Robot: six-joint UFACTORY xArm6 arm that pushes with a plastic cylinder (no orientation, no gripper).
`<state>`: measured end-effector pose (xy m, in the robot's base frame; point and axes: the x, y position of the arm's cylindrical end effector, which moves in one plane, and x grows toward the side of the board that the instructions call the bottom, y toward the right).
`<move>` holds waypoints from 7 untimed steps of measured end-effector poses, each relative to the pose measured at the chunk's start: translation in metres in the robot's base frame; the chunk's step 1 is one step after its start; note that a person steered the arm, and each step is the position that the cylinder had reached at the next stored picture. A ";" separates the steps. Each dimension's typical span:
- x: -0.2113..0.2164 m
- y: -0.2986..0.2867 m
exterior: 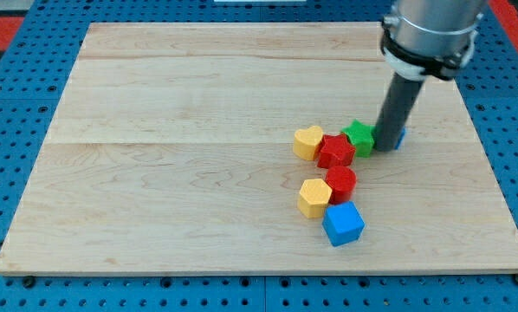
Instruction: Push the blue triangle to the top right of the board
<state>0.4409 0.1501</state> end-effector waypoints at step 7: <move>0.027 0.048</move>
<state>0.4679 0.1983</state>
